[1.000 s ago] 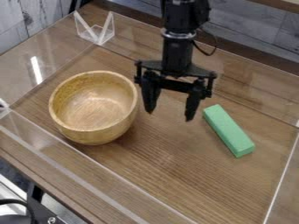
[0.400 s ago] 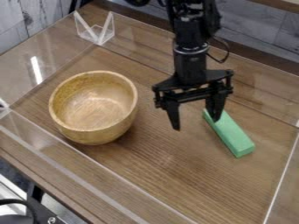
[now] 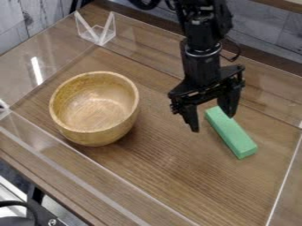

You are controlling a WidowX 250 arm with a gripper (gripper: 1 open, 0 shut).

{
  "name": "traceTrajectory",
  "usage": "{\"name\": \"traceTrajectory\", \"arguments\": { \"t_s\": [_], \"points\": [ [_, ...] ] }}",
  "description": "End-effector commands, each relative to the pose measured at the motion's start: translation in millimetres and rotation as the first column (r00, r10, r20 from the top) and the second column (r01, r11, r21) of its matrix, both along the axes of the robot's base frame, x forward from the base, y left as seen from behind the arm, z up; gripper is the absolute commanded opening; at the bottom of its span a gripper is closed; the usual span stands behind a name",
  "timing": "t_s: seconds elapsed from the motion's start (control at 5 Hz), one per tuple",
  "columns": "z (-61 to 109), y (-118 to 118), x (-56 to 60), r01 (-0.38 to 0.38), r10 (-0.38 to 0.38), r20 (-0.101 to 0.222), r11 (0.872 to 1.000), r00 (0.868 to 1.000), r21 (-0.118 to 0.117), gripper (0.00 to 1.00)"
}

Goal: Put green stick into wooden bowl

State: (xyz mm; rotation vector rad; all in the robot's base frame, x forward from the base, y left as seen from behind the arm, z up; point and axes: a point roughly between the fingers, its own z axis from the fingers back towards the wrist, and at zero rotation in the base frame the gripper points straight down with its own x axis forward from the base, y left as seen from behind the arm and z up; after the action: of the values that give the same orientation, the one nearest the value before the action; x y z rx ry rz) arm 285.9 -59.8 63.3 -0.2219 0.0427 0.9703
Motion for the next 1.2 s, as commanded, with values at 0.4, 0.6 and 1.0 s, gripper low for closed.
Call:
{"name": "traceTrajectory", "arguments": {
  "t_s": [0.4,0.6,1.0],
  "points": [
    [-8.8,-16,12.2,-0.07,0.069,0.043,0.998,0.997,0.006,1.0],
    [-14.6,-20,14.6,-0.081,0.081,0.049,0.997,0.996,0.014,1.0],
    [-21.5,-24,17.9,-0.089,0.087,0.058,0.996,0.995,0.033,1.0]
  ]
}}
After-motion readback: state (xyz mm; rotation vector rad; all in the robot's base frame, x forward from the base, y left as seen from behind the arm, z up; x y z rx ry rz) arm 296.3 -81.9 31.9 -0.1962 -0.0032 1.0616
